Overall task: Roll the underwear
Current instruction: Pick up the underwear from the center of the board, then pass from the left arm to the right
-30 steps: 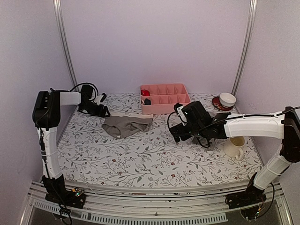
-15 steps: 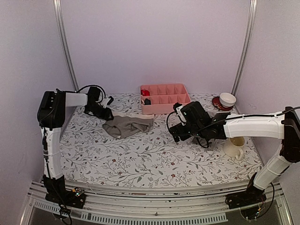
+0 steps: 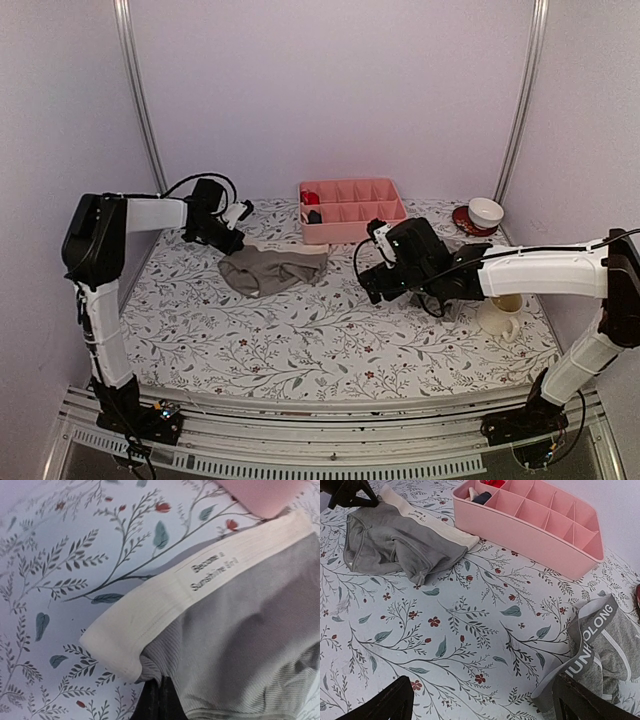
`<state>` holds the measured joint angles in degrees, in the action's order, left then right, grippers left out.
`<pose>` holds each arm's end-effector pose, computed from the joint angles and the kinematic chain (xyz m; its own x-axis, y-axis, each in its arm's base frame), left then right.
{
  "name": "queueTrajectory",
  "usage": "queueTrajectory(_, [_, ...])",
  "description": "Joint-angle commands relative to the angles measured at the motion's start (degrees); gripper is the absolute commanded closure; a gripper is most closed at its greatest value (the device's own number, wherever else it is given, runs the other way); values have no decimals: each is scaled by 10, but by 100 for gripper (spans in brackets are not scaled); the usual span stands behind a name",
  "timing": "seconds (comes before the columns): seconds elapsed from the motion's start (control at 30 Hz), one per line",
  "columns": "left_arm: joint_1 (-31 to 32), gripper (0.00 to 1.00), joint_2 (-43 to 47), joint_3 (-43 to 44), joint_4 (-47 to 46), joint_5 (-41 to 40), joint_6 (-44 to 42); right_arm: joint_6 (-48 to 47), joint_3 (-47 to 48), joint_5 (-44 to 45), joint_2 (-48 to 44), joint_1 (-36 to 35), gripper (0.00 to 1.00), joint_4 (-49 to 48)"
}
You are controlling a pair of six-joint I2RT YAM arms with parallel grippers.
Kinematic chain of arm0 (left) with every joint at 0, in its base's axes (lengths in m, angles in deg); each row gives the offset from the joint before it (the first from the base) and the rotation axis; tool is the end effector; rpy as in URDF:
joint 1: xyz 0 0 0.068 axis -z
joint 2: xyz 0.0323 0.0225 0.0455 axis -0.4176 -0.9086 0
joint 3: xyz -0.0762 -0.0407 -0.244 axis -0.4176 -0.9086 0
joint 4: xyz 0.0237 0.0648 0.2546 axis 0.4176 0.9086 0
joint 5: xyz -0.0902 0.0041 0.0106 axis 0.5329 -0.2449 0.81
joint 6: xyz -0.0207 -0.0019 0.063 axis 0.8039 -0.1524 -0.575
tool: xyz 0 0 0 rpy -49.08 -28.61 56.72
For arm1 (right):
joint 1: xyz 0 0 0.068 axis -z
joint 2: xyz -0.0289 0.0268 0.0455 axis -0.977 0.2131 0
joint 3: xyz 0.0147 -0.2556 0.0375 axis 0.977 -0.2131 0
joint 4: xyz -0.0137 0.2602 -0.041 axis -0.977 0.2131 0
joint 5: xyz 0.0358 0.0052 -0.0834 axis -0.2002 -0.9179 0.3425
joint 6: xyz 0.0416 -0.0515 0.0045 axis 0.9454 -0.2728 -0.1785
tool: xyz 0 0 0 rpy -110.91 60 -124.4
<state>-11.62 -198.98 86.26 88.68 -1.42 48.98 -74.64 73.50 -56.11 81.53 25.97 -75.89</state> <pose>0.4398 -0.1114 0.1282 -0.7255 0.4014 -0.5590 0.4941 0.8692 -0.0171 0.2357 0.2658 0.2051 -0.4823 -0.4201 -0.7687 -0.4861 0.8584 -0.1641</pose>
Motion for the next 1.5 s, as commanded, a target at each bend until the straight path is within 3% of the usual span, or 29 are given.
queueTrajectory(0.0, [76,100,161,-98,-90,-13,-115,-39,-38,-66,-57,-15,1,-86])
queueTrajectory(0.27, [206,100,404,-339,-203,46,-309,-168,-184,-265,-201,-29,1,-277])
queueTrajectory(0.43, [249,100,503,-424,-217,79,-370,-267,-260,-389,-231,-46,1,-385])
queueTrajectory(0.6, [279,100,547,-476,-225,92,-394,-330,-255,-378,-179,-91,1,-409])
queueTrajectory(0.87, [319,100,552,-508,-237,96,-397,-314,-256,-359,-66,-107,1,-558])
queueTrajectory(1.1, [343,100,561,-523,-243,91,-392,-314,-167,-324,52,-129,13,-549])
queueTrajectory(1.47, [351,100,571,-534,-252,88,-388,-253,-84,-308,112,-135,33,-496])
